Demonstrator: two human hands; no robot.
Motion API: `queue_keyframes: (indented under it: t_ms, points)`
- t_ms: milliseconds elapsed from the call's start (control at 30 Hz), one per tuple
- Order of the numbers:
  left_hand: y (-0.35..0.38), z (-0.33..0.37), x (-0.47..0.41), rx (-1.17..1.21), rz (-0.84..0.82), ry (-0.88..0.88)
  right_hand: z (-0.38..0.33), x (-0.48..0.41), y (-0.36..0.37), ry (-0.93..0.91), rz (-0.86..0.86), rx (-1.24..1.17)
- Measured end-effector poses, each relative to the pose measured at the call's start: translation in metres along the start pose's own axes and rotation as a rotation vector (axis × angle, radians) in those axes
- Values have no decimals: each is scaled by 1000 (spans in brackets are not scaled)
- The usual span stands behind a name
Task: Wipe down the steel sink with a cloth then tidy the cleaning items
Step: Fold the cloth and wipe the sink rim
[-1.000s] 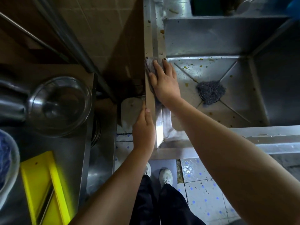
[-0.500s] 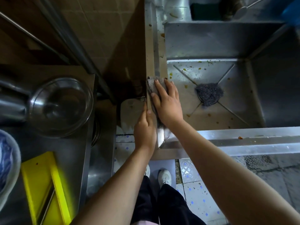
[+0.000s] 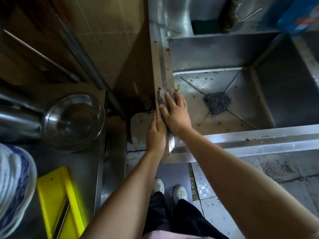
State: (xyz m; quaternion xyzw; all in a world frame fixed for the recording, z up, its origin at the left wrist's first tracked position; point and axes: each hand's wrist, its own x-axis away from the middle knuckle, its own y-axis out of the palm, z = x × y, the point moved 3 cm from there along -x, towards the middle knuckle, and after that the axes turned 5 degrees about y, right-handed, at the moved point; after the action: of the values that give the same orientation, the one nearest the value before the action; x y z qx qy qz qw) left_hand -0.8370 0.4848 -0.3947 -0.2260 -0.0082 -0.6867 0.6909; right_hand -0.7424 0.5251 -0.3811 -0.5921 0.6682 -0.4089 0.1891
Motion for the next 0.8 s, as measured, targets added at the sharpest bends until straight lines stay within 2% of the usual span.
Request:
queue_keyframes:
  t_ms: [167,300,567,800]
  points:
    - [-8,3,-6,101,-110,-129,5,35,1,63,60,-23]
    - [-20,15,-7,-10,-182,-169,2,40,-7,91,70,18]
    - [-25,34,-8,-117,-178,-161,-1,42,-26,87,86,16]
    - [-32,51,-17,-27,-130,-114,-6,33,-49,46,122,-140]
